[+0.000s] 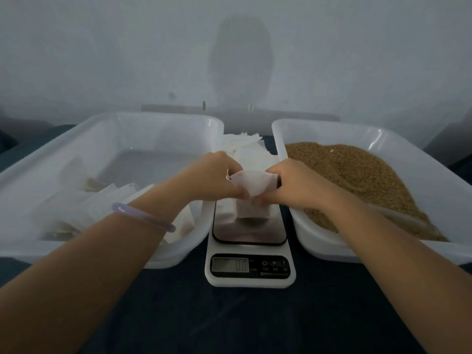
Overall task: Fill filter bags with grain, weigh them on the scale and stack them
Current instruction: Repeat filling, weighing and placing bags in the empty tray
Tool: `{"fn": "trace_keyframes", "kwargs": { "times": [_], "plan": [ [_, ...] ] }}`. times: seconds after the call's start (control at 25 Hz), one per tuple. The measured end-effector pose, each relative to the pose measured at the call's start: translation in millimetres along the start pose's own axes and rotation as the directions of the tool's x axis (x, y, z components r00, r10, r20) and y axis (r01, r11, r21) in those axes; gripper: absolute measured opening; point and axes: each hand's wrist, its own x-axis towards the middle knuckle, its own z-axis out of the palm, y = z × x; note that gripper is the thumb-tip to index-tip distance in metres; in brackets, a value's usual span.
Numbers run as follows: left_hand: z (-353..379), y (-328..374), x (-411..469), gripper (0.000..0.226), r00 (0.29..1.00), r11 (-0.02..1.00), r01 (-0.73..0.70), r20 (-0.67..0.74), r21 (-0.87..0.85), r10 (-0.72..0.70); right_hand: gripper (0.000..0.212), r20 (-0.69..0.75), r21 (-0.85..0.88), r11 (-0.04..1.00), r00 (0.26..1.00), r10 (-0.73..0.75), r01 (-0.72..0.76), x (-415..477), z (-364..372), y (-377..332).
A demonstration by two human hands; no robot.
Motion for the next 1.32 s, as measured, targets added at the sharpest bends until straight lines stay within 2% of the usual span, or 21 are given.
{"fn": "trace_keyframes", "kwargs": {
  "times": [0.16, 0.32, 0.44, 0.6, 0.68, 0.72, 0.76, 0.84, 0.96, 1.32],
  "plan": [
    [-1.2, 0.5, 1.5, 0.037, 0.999, 1.0, -0.019, -0.05, -0.018, 0.019, 0.039, -0.004, -0.015, 1.0, 1.0, 0.019, -0.019, -0.2, -1.5, -3.6],
    [-0.2, 1.5, -1.6, 0.03, 1.0, 0.998, 0.003, 0.03, 0.057, -0.004, 0.039, 0.019, -0.101, 0.995, 1.0, 0.002, 0.0, 1.8, -1.5, -6.3],
    [-1.2, 0.4, -2.3, 0.033, 1.0, 1.0, 0.004, -0.003, 0.017, -0.004, 0.035, 0.01, -0.089, 0.996, 1.0, 0.005, -0.004, 0.8, 0.3, -4.7],
    [-0.3, -2.7, -2.3, 0.028, 0.999, 0.999, 0.0, 0.044, 0.053, -0.002, 0.045, -0.045, -0.001, 1.0, 0.999, -0.018, 0.018, 1.5, 5.2, 3.1],
    [1.0, -2.9, -2.3, 0.017, 0.999, 0.999, -0.019, 0.043, 0.039, 0.018, 0.031, -0.057, 0.02, 0.999, 0.998, -0.036, 0.037, 1.0, 5.7, 3.7],
    [1.5, -2.9, -2.3, 0.027, 0.999, 0.999, -0.018, 0.04, 0.035, 0.016, 0.017, -0.054, 0.042, 0.998, 0.998, -0.04, 0.042, 0.9, 5.8, 4.0],
    [1.9, -3.5, -2.3, 0.041, 0.999, 0.999, -0.006, 0.035, 0.033, 0.005, 0.017, -0.048, 0.062, 0.997, 0.998, -0.041, 0.044, 0.2, 5.9, 3.2],
    [2.0, -4.4, -1.9, 0.057, 1.0, 1.0, 0.005, 0.017, 0.006, -0.005, 0.045, -0.039, 0.084, 0.995, 0.998, -0.041, 0.044, -1.3, 5.7, 3.7],
    [1.9, -4.1, -3.0, 0.057, 1.0, 1.0, -0.012, 0.015, -0.01, 0.012, 0.058, -0.074, 0.127, 0.99, 0.996, -0.053, 0.063, -3.8, 4.2, 2.8],
    [2.4, -6.1, -3.7, 0.042, 1.0, 1.0, -0.024, 0.0, -0.02, 0.024, 0.032, -0.169, 0.216, 0.972, 0.984, -0.052, 0.089, -6.4, 2.2, 5.7]
  ]
}}
